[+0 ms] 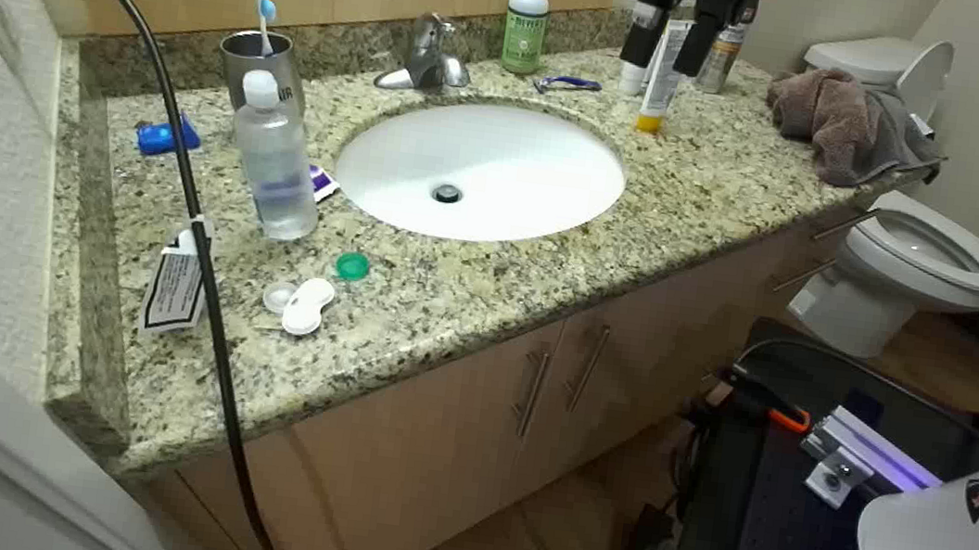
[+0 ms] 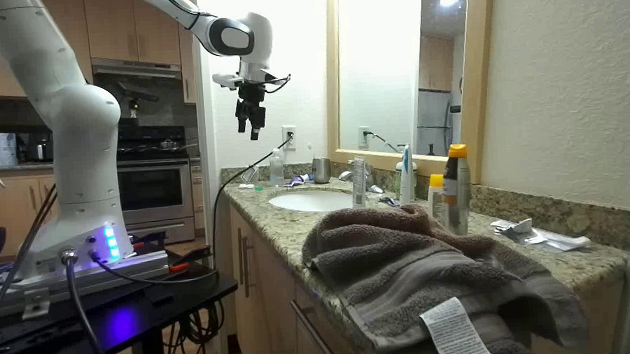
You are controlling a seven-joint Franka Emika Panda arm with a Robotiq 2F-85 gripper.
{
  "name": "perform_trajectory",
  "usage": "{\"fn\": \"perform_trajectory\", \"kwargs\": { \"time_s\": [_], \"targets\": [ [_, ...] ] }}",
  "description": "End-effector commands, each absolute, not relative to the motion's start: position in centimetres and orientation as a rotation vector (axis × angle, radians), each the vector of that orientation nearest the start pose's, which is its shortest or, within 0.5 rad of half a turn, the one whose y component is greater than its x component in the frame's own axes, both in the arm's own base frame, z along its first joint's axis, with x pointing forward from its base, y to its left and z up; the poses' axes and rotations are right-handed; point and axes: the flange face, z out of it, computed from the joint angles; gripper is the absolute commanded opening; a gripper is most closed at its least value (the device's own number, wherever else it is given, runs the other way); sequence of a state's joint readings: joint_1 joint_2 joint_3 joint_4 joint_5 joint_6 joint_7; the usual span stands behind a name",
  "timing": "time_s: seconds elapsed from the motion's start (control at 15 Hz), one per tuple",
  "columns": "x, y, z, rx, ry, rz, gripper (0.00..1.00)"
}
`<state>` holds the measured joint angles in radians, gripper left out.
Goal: Move the object with yellow lid to the left
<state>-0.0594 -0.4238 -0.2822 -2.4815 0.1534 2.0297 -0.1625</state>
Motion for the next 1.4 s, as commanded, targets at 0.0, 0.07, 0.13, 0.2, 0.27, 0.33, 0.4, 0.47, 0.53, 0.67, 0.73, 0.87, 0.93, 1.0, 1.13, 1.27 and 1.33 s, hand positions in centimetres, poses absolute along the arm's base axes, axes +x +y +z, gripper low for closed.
{"fn": "perform_trajectory", "kwargs": {
  "time_s": [0.0, 0.07, 0.13, 0.2, 0.27, 0.33, 0.4, 0.47, 0.53, 0.67, 0.73, 0.87, 0.93, 1.0, 1.13, 1.27, 1.33],
  "targets": [
    [38.9, -13.1, 43.4, -2.869, 0.323, -0.019, 1.00],
    [38.9, -13.1, 43.4, -2.869, 0.323, -0.019, 1.00],
    [38.9, -13.1, 43.4, -2.869, 0.323, -0.019, 1.00],
    [38.9, -13.1, 43.4, -2.869, 0.323, -0.019, 1.00],
    [38.9, -13.1, 43.4, -2.869, 0.323, -0.019, 1.00],
    [38.9, -13.1, 43.4, -2.869, 0.323, -0.019, 1.00],
    [39.3, -13.2, 42.9, -2.897, 0.370, 0.009, 1.00],
    [40.3, -13.8, 42.5, -2.928, 0.507, -0.018, 1.00],
    [41.0, -14.9, 42.6, -2.923, 0.577, -0.055, 1.00],
    [41.9, -17.3, 43.2, -2.928, 0.736, -0.127, 1.00],
    [42.2, -18.7, 43.6, -2.920, 0.820, -0.155, 1.00],
    [42.1, -22.6, 44.2, -2.888, 0.995, -0.181, 1.00],
    [42.0, -24.2, 44.4, -2.866, 1.082, -0.183, 1.00],
    [41.7, -25.4, 44.7, -2.835, 1.168, -0.164, 1.00],
    [41.2, -24.0, 44.7, -2.853, 1.064, -0.193, 1.00],
    [41.3, -23.8, 44.7, -2.857, 1.054, -0.192, 1.00],
    [41.5, -23.4, 44.7, -2.862, 1.044, -0.192, 1.00]
  ]
}}
